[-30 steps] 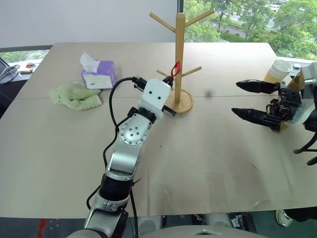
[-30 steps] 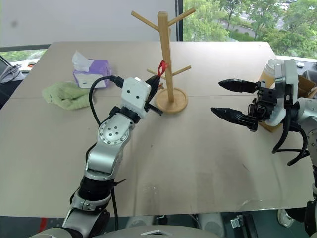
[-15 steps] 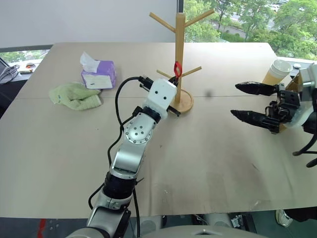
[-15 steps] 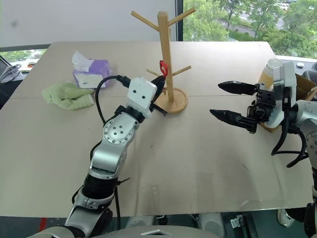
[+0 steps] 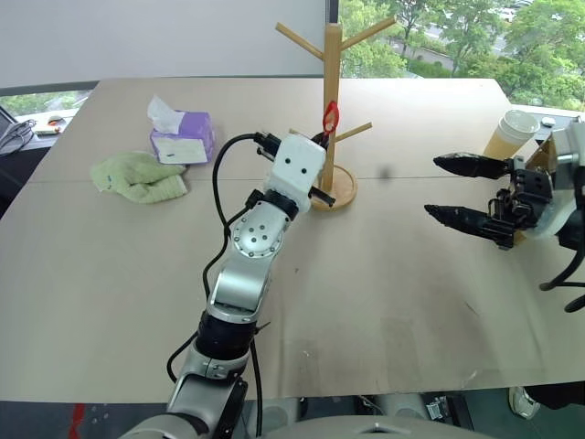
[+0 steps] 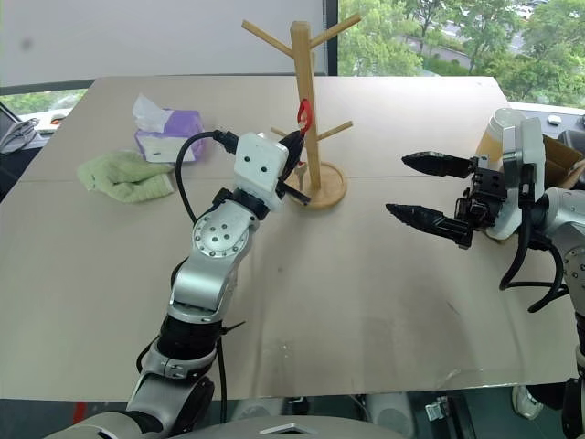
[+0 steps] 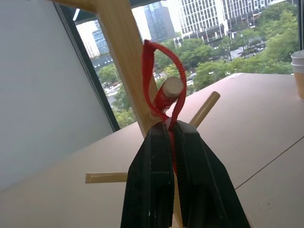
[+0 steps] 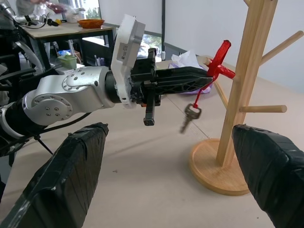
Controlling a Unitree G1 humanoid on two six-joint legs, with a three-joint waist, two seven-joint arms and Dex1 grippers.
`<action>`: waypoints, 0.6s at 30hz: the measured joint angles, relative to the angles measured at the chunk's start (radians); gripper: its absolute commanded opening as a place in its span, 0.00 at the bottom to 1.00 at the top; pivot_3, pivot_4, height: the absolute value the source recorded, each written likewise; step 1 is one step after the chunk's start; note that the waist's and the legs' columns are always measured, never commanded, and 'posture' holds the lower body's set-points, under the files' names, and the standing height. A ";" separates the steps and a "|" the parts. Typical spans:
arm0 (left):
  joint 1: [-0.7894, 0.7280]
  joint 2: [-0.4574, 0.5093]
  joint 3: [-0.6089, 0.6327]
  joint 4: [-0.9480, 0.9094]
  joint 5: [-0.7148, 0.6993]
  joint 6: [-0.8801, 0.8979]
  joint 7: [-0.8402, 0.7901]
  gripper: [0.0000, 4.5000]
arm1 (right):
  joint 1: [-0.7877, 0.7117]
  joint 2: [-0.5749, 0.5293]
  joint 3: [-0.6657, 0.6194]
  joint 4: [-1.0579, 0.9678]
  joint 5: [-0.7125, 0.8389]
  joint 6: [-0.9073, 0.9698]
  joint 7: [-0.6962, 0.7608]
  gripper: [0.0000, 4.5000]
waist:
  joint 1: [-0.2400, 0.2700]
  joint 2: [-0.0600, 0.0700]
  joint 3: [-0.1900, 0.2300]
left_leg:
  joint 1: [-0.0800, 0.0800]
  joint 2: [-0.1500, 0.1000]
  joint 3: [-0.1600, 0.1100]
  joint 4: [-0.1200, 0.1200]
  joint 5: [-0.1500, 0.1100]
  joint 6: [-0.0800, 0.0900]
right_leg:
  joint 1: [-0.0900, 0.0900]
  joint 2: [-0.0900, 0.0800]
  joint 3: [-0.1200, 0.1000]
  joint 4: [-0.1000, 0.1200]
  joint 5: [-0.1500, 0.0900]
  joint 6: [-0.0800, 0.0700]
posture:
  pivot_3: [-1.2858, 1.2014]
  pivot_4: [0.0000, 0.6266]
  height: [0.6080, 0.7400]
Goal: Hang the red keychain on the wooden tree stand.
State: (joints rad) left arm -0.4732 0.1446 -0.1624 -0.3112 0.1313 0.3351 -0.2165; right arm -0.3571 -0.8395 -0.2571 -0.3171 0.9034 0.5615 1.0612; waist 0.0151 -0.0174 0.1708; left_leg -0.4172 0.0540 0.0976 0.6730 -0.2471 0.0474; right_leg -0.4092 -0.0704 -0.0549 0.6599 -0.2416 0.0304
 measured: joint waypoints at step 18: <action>0.136 -0.034 0.056 -0.040 -0.120 0.000 -0.016 0.99 | 0.022 0.062 -0.005 0.004 -0.029 -0.032 -0.050 1.00 | -0.002 0.000 0.000 | 0.000 0.001 0.000 0.000 0.000 0.000 | 0.000 0.000 0.000 0.000 0.000 0.000 | 0.52 0.24 1.00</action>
State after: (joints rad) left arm -0.3372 0.1103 -0.1059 -0.3511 0.0108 0.3348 -0.2326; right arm -0.3353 -0.7770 -0.2618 -0.3135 0.8748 0.5299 1.0116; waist 0.0135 -0.0175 0.1707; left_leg -0.4170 0.0549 0.0978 0.6728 -0.2469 0.0471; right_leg -0.4093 -0.0702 -0.0546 0.6601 -0.2416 0.0304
